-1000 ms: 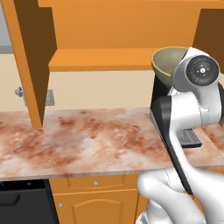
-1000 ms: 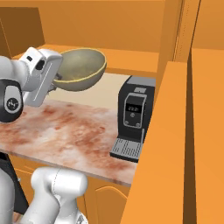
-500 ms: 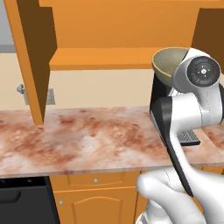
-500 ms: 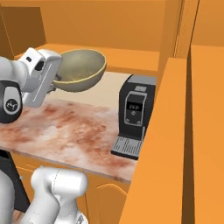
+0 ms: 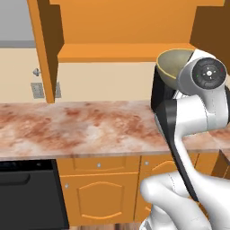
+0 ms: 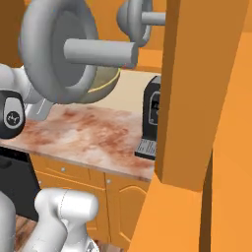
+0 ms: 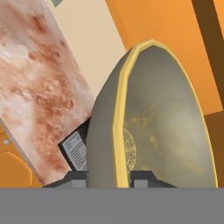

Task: Move the bowls from the cabinet to the plates on the dining table.

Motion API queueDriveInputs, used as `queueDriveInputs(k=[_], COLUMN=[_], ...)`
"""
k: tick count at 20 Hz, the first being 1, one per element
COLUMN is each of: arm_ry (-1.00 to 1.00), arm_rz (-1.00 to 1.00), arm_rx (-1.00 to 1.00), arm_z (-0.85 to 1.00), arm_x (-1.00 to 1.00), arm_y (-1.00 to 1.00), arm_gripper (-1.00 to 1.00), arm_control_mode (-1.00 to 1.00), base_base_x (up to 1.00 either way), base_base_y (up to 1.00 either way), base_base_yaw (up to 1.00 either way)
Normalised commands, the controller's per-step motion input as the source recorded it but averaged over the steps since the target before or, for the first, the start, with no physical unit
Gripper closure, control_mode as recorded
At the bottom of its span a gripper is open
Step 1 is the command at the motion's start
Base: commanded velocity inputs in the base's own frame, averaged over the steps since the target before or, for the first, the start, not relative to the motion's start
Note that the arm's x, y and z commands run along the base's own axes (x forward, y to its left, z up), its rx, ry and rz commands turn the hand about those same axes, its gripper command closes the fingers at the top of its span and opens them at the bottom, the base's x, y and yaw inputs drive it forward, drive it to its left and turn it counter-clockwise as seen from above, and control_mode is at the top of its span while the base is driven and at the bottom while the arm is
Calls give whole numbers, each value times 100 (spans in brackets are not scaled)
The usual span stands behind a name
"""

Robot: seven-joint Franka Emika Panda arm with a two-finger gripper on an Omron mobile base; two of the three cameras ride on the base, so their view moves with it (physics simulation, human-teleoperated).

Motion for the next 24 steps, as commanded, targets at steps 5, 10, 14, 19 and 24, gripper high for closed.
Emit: queueDriveInputs(k=[5,10,14,19,24], arm_ry=[0,0,0,0,0], arm_rz=[0,0,0,0,0], arm_rx=[0,0,0,0,0], arm_z=[0,0,0,0,0], arm_x=[0,0,0,0,0], arm_y=[0,0,0,0,0], arm_gripper=[100,100,100,100,100], arm_control_mode=[100,100,100,100,100], base_base_x=[-61,-40,-30,-32,-38], base_base_y=[18,44,57,54,52], base_base_yaw=[7,16,21,26,26])
